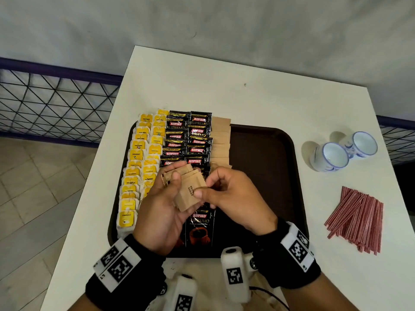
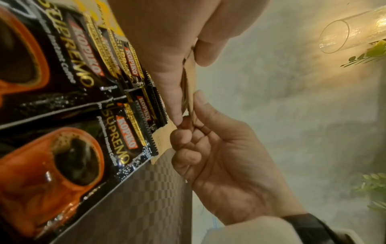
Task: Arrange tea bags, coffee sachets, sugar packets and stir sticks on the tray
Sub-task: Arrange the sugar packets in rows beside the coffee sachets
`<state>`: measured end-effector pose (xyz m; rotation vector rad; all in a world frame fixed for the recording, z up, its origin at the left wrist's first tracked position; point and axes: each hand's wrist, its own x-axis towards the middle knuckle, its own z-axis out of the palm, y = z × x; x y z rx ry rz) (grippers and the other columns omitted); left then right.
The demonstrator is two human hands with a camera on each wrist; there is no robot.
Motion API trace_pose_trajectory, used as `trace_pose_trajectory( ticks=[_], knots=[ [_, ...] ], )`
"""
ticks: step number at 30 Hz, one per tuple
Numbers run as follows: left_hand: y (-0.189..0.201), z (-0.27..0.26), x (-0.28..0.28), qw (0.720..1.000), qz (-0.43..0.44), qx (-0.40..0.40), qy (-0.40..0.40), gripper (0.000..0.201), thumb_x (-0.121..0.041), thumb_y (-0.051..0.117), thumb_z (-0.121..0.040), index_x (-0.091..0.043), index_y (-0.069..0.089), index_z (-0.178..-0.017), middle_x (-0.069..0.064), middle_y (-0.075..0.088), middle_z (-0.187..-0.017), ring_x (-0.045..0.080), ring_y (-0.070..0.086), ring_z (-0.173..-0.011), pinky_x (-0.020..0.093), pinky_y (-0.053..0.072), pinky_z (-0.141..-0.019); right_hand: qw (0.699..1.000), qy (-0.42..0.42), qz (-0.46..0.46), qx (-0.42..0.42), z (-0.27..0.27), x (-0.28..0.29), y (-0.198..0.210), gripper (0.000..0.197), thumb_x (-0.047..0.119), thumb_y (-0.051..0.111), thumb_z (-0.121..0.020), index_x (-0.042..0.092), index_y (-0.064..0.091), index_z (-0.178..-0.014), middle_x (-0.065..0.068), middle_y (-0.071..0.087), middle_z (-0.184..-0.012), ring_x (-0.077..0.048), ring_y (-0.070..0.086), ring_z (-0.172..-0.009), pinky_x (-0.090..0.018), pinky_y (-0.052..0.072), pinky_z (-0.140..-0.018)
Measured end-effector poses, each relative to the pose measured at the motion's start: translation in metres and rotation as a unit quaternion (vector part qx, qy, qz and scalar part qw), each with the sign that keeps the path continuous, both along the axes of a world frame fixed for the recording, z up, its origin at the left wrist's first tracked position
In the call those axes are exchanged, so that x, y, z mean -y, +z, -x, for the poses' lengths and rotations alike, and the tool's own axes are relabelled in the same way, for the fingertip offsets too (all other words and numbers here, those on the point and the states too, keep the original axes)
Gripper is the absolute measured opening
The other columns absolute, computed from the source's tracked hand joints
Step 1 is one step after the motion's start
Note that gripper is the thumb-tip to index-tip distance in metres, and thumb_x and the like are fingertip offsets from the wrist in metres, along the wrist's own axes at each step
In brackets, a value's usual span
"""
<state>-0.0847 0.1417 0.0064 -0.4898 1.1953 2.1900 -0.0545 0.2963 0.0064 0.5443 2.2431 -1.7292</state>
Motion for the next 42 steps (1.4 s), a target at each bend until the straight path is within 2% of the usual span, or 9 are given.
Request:
trace_pose_trajectory(
  ticks=[3, 6, 11, 16, 20, 23, 28, 33, 42],
  knots=[
    [-0.001, 0.0, 0.002, 1.0, -0.015, 0.008, -0.001, 0.028, -0.011, 0.049, -0.1, -0.015, 0.064, -0.123, 0.016, 0.072, -0.114, 0.03, 0.073, -0.099, 0.051, 0.06, -0.085, 0.998, -0.024, 0.048, 0.017, 0.002, -0.003, -0.001, 0.018, 0.012, 0.079, -0.083, 0.013, 0.062, -0.082, -0.001, 0.064, -0.065, -0.012, 0.058, -0.05, -0.022, 0.041, -0.043],
    [-0.001, 0.002, 0.005, 0.999, -0.029, 0.013, -0.014, 0.038, -0.008, 0.058, -0.084, -0.014, 0.065, -0.121, 0.018, 0.072, -0.117, 0.037, 0.071, -0.104, 0.055, 0.06, -0.082, 0.994, -0.056, 0.094, 0.029, 0.004, -0.008, -0.001, 0.012, 0.005, 0.074, -0.087, 0.006, 0.062, -0.086, -0.004, 0.065, -0.064, -0.015, 0.059, -0.049, -0.022, 0.041, -0.04],
    [-0.005, -0.001, 0.009, 0.999, 0.006, -0.019, -0.036, 0.046, -0.001, 0.064, -0.074, -0.017, 0.064, -0.118, 0.017, 0.071, -0.119, 0.033, 0.074, -0.097, 0.039, 0.063, -0.063, 0.982, -0.113, 0.15, 0.03, 0.007, -0.014, 0.0, 0.009, 0.004, 0.069, -0.09, 0.006, 0.061, -0.087, -0.005, 0.068, -0.069, -0.015, 0.059, -0.05, -0.023, 0.044, -0.042],
    [-0.005, -0.002, 0.009, 0.999, -0.007, -0.03, -0.025, 0.046, -0.002, 0.064, -0.076, -0.016, 0.062, -0.12, 0.013, 0.073, -0.115, 0.029, 0.074, -0.093, 0.03, 0.06, -0.057, 0.97, -0.122, 0.205, 0.052, 0.003, -0.016, -0.001, 0.012, -0.003, 0.07, -0.086, 0.004, 0.061, -0.091, -0.008, 0.068, -0.071, -0.015, 0.061, -0.055, -0.021, 0.047, -0.046],
    [-0.004, 0.0, 0.012, 1.0, -0.016, -0.021, -0.011, 0.046, -0.001, 0.062, -0.078, -0.013, 0.061, -0.123, 0.017, 0.071, -0.118, 0.039, 0.072, -0.099, 0.039, 0.063, -0.062, 0.972, -0.141, 0.181, 0.046, 0.001, -0.032, -0.001, 0.007, -0.003, 0.066, -0.089, 0.003, 0.062, -0.09, -0.01, 0.069, -0.069, -0.015, 0.063, -0.054, -0.02, 0.046, -0.045],
    [-0.005, 0.002, 0.021, 1.0, -0.025, -0.013, 0.004, 0.043, 0.0, 0.06, -0.079, -0.014, 0.063, -0.119, 0.016, 0.07, -0.119, 0.038, 0.073, -0.1, 0.046, 0.064, -0.069, 0.974, -0.166, 0.148, 0.044, -0.001, -0.056, -0.002, 0.004, -0.004, 0.064, -0.09, -0.003, 0.064, -0.094, -0.013, 0.07, -0.07, -0.015, 0.064, -0.055, -0.021, 0.049, -0.048],
    [-0.008, 0.0, 0.027, 1.0, -0.024, -0.011, 0.003, 0.041, 0.0, 0.06, -0.08, -0.015, 0.063, -0.118, 0.013, 0.072, -0.116, 0.035, 0.075, -0.096, 0.047, 0.063, -0.072, 0.988, -0.131, 0.04, 0.069, -0.006, -0.075, -0.012, 0.003, 0.0, 0.068, -0.09, 0.0, 0.07, -0.091, -0.018, 0.074, -0.078, -0.017, 0.064, -0.06, -0.024, 0.051, -0.051],
    [-0.011, -0.004, 0.026, 1.0, -0.018, -0.006, -0.005, 0.042, -0.001, 0.061, -0.078, -0.016, 0.063, -0.118, 0.012, 0.073, -0.114, 0.036, 0.074, -0.099, 0.046, 0.063, -0.07, 0.991, -0.111, -0.008, 0.078, -0.004, -0.065, -0.025, 0.003, -0.001, 0.069, -0.089, -0.002, 0.07, -0.09, -0.025, 0.071, -0.078, -0.017, 0.063, -0.057, -0.022, 0.051, -0.048],
    [-0.011, -0.004, 0.027, 1.0, -0.008, 0.0, -0.011, 0.043, -0.001, 0.061, -0.079, -0.015, 0.063, -0.12, 0.015, 0.071, -0.119, 0.037, 0.073, -0.101, 0.048, 0.063, -0.072, 0.993, -0.088, -0.03, 0.07, 0.009, -0.053, -0.032, 0.014, -0.002, 0.07, -0.088, 0.009, 0.067, -0.079, -0.007, 0.067, -0.064, -0.012, 0.062, -0.048, -0.02, 0.047, -0.043]
  ],
)
